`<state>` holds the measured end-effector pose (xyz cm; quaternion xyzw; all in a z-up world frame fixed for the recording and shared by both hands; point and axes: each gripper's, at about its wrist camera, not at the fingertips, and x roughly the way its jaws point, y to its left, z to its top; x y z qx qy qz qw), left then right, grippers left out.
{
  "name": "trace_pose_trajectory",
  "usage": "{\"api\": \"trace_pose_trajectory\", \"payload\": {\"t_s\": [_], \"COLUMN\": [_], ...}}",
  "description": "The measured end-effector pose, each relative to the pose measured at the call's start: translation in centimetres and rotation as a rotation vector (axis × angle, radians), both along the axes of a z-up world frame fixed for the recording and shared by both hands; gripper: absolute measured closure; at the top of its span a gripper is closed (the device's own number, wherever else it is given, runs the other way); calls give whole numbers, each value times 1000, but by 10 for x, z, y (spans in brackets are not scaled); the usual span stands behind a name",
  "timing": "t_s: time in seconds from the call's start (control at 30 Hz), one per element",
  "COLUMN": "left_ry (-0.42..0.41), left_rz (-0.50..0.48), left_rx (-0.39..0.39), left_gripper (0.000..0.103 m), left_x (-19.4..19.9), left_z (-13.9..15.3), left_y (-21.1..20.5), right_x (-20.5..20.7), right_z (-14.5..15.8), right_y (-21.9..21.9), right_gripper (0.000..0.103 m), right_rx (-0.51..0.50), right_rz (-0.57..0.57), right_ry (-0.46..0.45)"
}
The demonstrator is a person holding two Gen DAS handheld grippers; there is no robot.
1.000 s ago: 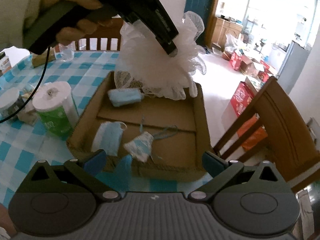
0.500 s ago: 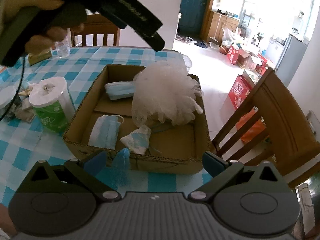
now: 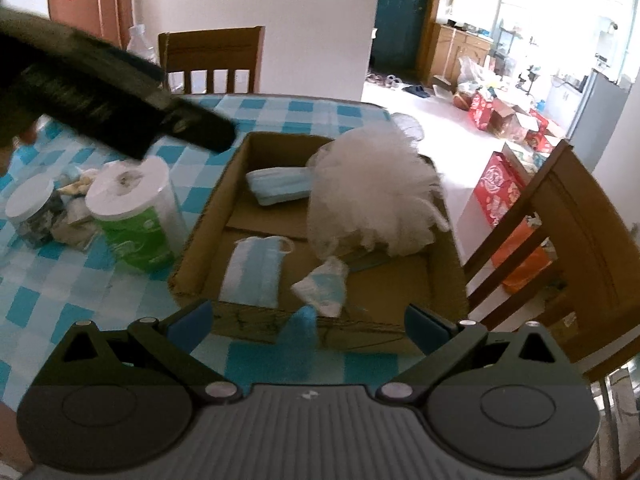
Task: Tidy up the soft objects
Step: 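Drop the sachet into the box with the right tool while the left tool lowers the puff in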
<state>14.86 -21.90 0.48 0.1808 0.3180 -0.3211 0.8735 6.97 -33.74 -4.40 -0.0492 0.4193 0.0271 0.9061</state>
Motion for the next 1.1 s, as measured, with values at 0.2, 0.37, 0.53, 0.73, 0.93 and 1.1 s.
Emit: {"api": "trace_pose_trajectory", "payload": {"t_s": [0.2, 0.37, 0.53, 0.73, 0.93, 1.1], "left_ry": [-11, 5, 42, 79, 135, 155], "left_rz": [87, 157, 179, 220, 273, 321], "left_rx": [17, 13, 30, 39, 20, 16], "left_gripper": [2, 2, 2, 2, 2, 2], "left_x": [-27, -37, -41, -43, -42, -38], "left_z": [-12, -24, -40, -60, -74, -82], "left_y": [40, 77, 113, 156, 197, 230], "right_x": [2, 1, 2, 7, 13, 19], "right_z": [-6, -6, -7, -13, -21, -25], "right_y": [25, 50, 76, 114, 158, 187], "right_gripper": [0, 0, 0, 0, 0, 0], "right_rx": [-7, -20, -14, 3, -25, -17], "right_rz": [41, 56, 89, 146, 221, 279], "right_ry": [19, 29, 44, 81, 110, 117]}}
